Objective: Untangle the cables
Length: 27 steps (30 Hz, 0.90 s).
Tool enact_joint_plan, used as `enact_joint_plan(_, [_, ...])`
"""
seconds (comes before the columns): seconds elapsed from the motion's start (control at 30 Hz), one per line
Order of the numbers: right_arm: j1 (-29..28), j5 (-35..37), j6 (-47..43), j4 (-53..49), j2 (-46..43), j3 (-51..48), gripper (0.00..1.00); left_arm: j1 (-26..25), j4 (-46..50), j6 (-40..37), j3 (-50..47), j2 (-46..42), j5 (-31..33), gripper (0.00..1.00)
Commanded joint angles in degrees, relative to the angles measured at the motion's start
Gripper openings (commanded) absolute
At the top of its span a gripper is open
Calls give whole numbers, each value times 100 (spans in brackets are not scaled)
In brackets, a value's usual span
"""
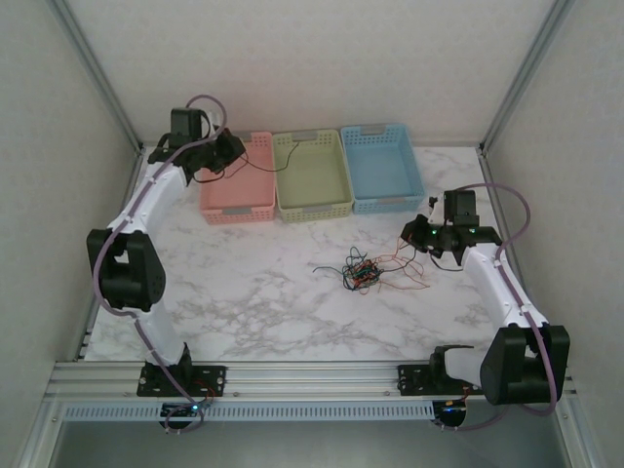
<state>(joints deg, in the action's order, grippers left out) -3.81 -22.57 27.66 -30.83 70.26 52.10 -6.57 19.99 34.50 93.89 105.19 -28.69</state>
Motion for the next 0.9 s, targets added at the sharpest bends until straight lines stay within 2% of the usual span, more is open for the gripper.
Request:
enact_joint_plan(0.0, [-48,-31,-119,-125,-74,-6,0,399,-603,356,-314,210,-328,0])
enact_joint_plan(0.1, [-45,-55,-67,-83,-24,-1,0,636,-847,428,-613,421,-454,0])
enact_joint_plan(0.23, [-50,-103,-32,-26,2,-14,0,977,-1818,975,-1356,567,-723,0])
enact_joint_plan(0.47, [-45,-142,-19,-37,33,33,0,925,-976,531,-1092,909,-227,0])
enact_joint_plan(0.53, [-48,-129,-19,-46,30,37,0,833,-830,404,-1003,944,-156,10])
enact_joint_plan(0.67, [-49,-134,-32,-45,29,11,0,597,-466,98,-814,793,29,51])
enact_joint_plan(0.7, [-49,-134,-13,-38,32,3,0,555,-393,47,-782,725,79,58])
enact_joint_plan(0.8, [-53,-179,12,24,14,-37,0,484,-123,-54,-697,448,216,74])
enact_joint_plan(0.87, [-41,-170,14,33,19,-50,0,465,113,-140,-656,240,390,79])
